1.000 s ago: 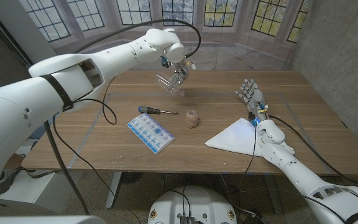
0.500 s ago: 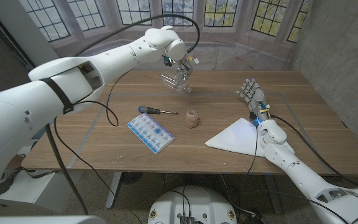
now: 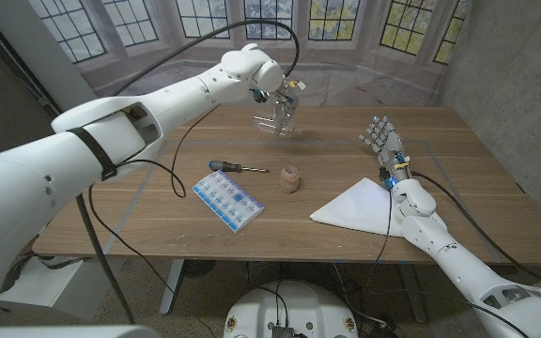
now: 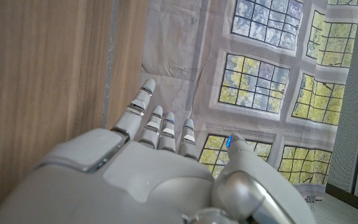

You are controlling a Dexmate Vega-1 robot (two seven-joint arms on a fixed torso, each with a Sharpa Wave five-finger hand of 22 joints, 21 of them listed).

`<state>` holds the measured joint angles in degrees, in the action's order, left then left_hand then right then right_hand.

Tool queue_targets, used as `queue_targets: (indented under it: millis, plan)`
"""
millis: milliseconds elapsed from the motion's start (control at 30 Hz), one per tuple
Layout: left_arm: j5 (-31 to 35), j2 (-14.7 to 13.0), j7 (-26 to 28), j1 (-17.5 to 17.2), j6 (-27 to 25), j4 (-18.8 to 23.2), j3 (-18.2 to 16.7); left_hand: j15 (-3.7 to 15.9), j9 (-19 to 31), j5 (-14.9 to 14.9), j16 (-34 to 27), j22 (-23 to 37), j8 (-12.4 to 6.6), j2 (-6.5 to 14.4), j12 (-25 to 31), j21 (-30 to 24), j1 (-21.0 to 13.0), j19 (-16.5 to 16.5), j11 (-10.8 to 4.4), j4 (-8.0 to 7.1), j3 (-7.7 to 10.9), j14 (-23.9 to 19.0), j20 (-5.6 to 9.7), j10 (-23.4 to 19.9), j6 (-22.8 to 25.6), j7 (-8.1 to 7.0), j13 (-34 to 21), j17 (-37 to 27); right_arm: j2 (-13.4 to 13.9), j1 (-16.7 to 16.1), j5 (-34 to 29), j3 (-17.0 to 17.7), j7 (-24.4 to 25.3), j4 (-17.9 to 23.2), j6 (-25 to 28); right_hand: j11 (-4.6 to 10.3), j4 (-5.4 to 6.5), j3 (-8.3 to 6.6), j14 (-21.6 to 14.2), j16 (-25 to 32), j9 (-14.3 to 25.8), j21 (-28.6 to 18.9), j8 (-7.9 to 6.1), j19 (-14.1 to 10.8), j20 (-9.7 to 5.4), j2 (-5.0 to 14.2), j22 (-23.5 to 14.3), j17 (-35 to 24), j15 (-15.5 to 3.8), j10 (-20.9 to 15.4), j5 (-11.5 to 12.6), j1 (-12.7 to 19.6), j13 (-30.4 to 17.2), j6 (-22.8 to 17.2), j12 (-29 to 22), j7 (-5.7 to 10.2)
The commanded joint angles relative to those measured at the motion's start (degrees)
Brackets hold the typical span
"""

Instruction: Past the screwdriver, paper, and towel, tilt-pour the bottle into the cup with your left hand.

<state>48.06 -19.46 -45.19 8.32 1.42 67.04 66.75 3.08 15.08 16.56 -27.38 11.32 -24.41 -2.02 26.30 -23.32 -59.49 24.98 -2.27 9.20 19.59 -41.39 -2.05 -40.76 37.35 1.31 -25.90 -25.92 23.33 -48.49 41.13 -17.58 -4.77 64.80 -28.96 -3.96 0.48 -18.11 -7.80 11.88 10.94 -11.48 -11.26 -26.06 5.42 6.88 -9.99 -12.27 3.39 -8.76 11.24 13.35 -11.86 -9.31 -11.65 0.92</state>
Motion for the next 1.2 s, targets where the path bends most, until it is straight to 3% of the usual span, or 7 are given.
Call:
queue_targets:
  millis: [33,333,700,833,1200]
  plan:
    - [-4.1,0.5,5.0,-2.3,-6.8,1.1,-2.2,4.65,0.3,0.1,-0.6,0.2,-8.18,8.0,0.5,-0.4,-1.0,0.5,-4.12,-0.33,3.15,-5.4,-0.04,-4.5,11.5,0.16,-9.9,-0.9,0.5,-0.4,-0.2,0.2,0.4,1.0,0.0,0.04,0.03,-0.48,-0.5,0.2,0.1,0.1,-0.04,-0.4,-0.19,0.06,-0.1,0.0,-0.01,-0.1,-0.2,-0.4,-0.1,-0.3,-0.1,-0.08]
    - [-7.1,-0.6,8.3,-5.4,-12.0,5.4,-4.0,4.70,0.2,0.0,-0.7,0.2,-8.28,7.7,0.4,-0.5,-0.6,0.7,-3.91,-0.42,3.00,-5.6,-0.10,-4.7,11.7,0.25,-10.2,-0.9,1.1,-1.4,-0.2,0.5,0.8,2.4,-0.1,0.09,0.00,-0.56,-0.5,0.2,0.1,0.1,-0.05,-0.4,-0.21,0.05,-0.1,-0.1,-0.12,-0.1,-0.2,-0.4,-0.1,-0.3,-0.1,-0.07]
    - [-10.7,-4.0,11.5,-11.6,-20.4,14.9,-7.5,4.54,0.2,-0.1,-0.8,0.3,-8.35,7.6,0.3,-0.6,-0.3,0.9,-3.79,-0.39,3.00,-5.9,-0.15,-4.9,11.8,0.46,-10.6,-1.0,1.6,-2.4,-0.4,0.5,0.9,4.0,-0.4,0.11,-0.05,-0.66,-0.6,0.2,0.0,0.1,-0.06,-0.5,-0.26,0.07,-0.1,-0.1,-0.12,-0.2,-0.2,-0.5,-0.1,-0.3,-0.1,-0.06]
    - [-11.7,-5.1,13.3,-13.5,-22.6,17.6,-8.5,4.48,0.3,-0.1,-0.7,0.3,-8.33,7.5,0.2,-0.7,-0.1,0.9,-3.97,-0.39,3.00,-5.8,-0.20,-4.8,11.7,0.16,-10.7,-1.0,2.0,-2.3,-0.7,0.4,0.9,4.8,0.0,-0.15,-0.15,-0.75,-0.6,0.2,0.1,0.0,-0.08,-0.5,-1.24,0.04,-0.1,0.0,-0.06,-0.3,-0.2,-0.5,-0.1,-0.4,-0.2,-0.14]
    - [-15.7,-7.3,18.6,-18.0,-25.2,22.0,-11.3,4.33,0.1,-0.1,-0.3,0.3,-8.16,7.2,0.0,-0.7,0.5,0.8,-3.86,-0.55,2.97,-5.4,-0.25,-4.4,11.4,0.09,-11.0,-0.8,2.9,-1.8,-1.2,-0.3,1.1,6.5,2.1,-0.02,-0.18,-0.84,-0.6,0.2,0.1,0.1,-0.07,-0.5,-1.22,0.07,-0.1,-0.1,-0.05,-0.1,-0.2,-0.5,-0.1,-0.4,-0.1,-0.21]
